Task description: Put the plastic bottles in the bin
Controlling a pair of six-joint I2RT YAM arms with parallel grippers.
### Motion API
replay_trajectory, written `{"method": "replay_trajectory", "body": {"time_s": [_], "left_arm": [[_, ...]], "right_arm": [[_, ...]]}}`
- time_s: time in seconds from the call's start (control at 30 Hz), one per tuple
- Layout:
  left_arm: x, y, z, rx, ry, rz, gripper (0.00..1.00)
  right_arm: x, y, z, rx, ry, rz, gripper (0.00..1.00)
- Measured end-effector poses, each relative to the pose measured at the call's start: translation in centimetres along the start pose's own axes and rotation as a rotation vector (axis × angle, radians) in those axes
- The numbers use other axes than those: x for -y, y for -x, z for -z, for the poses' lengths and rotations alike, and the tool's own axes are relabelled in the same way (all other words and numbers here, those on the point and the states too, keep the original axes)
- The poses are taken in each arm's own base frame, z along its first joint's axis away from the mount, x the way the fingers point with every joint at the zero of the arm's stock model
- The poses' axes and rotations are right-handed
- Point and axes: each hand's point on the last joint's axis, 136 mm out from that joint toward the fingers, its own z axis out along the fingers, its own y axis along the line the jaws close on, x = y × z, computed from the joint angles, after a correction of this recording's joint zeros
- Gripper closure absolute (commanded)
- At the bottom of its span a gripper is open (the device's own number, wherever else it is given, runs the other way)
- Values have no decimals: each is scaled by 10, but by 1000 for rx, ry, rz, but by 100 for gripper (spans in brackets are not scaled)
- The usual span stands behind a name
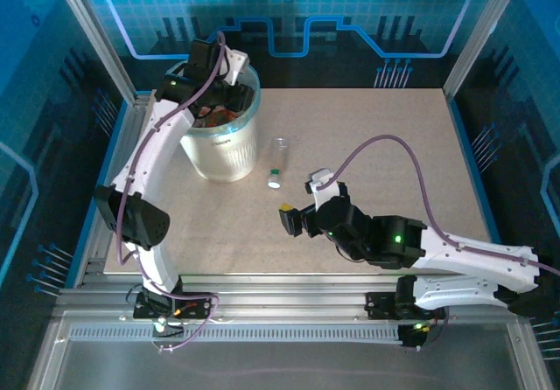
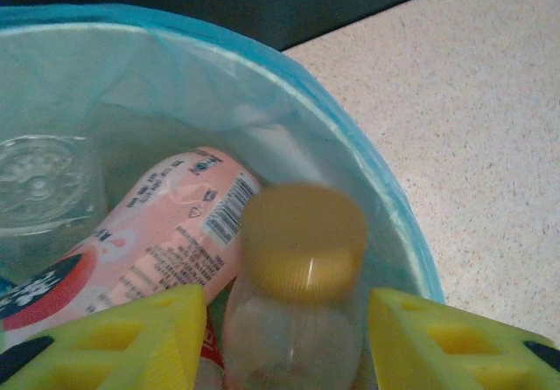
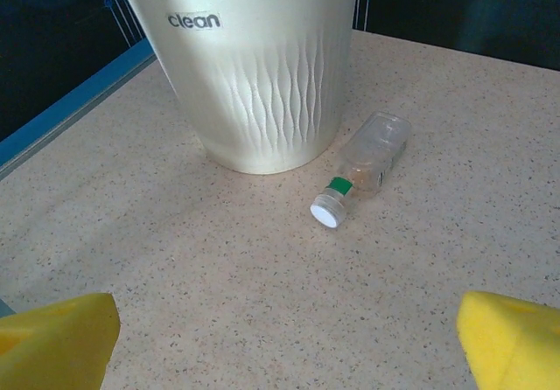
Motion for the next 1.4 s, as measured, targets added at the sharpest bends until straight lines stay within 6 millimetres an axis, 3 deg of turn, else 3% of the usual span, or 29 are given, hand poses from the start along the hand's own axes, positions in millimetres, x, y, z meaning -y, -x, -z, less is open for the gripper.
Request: {"method": "replay_trajectory", "body": {"time_s": [0.17, 0.27, 0.37, 0.5, 0.6, 0.67, 0.8, 0.9, 0.97, 1.07, 1.17, 1.27, 1.4], "left_arm": [[-1, 24, 36, 111, 13, 36, 67], [0, 30, 44, 135, 13, 52, 72], [-1, 25, 34, 113, 11, 70, 75], [-2, 9, 5, 36, 11, 76, 76], [-2, -6, -12, -30, 9, 81, 74], [-2, -9, -13, -45, 9, 88, 72], [-1, 7, 14, 23, 9, 102, 69], [2, 19, 62, 155, 7, 112, 65], [8, 14, 100, 240, -2, 118, 61], [25, -7, 153, 372, -59, 120, 57], [45, -40, 172, 436, -140, 108, 55], [62, -81, 158, 412, -214, 89, 44], [71, -144, 123, 295, -257, 116, 40]], "right_arm": [[0, 0, -1, -1, -5, 0, 0], [0, 0, -2, -3, -5, 1, 0], [1, -1, -2, -6, -7, -1, 0], [6, -5, -2, -21, -29, -14, 0], [21, -11, -2, -48, -103, -56, 0], [38, -13, -5, -71, -175, -105, 0], [75, -18, -16, -121, -311, -208, 2], [89, -24, -32, -169, -358, -260, 3], [92, -29, -46, -212, -373, -273, 3], [85, -29, -74, -276, -381, -274, 2], [73, -21, -110, -320, -378, -259, 0], [63, -17, -149, -351, -388, -244, 0], [60, -33, -198, -426, -399, -239, 0]]}}
